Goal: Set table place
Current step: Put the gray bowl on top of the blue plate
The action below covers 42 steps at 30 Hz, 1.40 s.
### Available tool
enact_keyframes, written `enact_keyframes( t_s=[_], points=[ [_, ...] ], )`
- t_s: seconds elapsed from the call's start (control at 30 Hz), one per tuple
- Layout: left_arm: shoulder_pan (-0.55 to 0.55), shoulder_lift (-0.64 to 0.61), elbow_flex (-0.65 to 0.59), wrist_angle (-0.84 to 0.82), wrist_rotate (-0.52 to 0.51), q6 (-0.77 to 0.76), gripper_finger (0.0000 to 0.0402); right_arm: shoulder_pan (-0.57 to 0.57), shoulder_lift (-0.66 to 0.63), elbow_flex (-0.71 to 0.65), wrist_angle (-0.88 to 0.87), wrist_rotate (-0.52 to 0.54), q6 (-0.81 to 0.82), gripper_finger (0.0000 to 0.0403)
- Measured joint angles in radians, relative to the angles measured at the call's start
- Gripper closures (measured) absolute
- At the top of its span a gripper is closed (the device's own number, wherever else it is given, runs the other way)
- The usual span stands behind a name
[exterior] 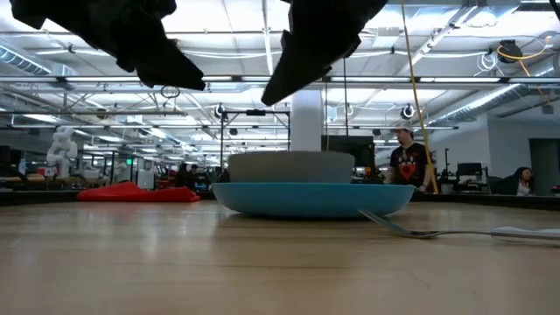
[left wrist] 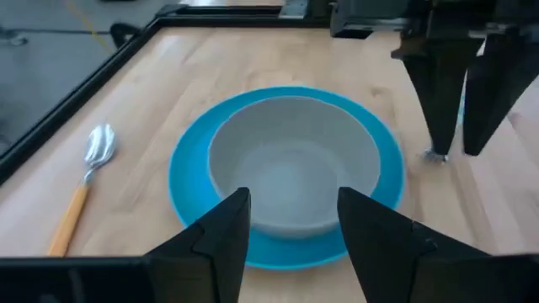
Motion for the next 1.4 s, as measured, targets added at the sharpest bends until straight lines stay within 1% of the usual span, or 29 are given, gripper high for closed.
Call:
enact_keyframes(
  t_s=[0.07,0.23,0.3,0.47,0.63,0.8,0.93,1.1,1.27,1.4],
  points=[
    [0.005,0.019,0.000,0.002,0.000,-0.017,0.0239,0.002,-0.011,0.000,-0.039,0.019,0.010,0.0333],
    [0.022,0.108,0.000,0.000,-0.004,-0.061,0.0308,0.030,-0.092,0.000,-0.140,0.024,0.052,0.0339],
    [0.030,0.144,0.000,0.013,-0.004,-0.064,0.0332,0.051,-0.122,-0.003,-0.183,0.054,0.075,0.0339],
    [0.052,0.248,0.000,0.096,0.024,-0.065,0.0369,0.101,-0.232,-0.092,-0.192,0.128,0.119,0.0339],
    [0.055,0.350,0.000,0.186,0.024,-0.086,0.0383,0.130,-0.357,-0.236,-0.146,0.177,0.186,0.0339],
    [0.055,0.387,0.000,0.186,0.024,-0.122,0.0395,0.141,-0.485,-0.377,-0.066,0.181,0.226,0.0339],
    [0.055,0.412,0.000,0.197,0.028,-0.151,0.0398,0.140,-0.566,-0.459,-0.009,0.183,0.236,0.0339],
    [0.056,0.443,0.000,0.257,0.046,-0.154,0.0394,0.140,-0.618,-0.512,0.028,0.183,0.236,0.0339],
    [0.062,0.454,0.000,0.289,0.049,-0.147,0.0396,0.140,-0.624,-0.519,0.031,0.183,0.231,0.0339],
    [0.071,0.473,0.001,0.328,0.071,-0.146,0.0399,0.140,-0.624,-0.519,0.030,0.183,0.223,0.0339]
  ],
)
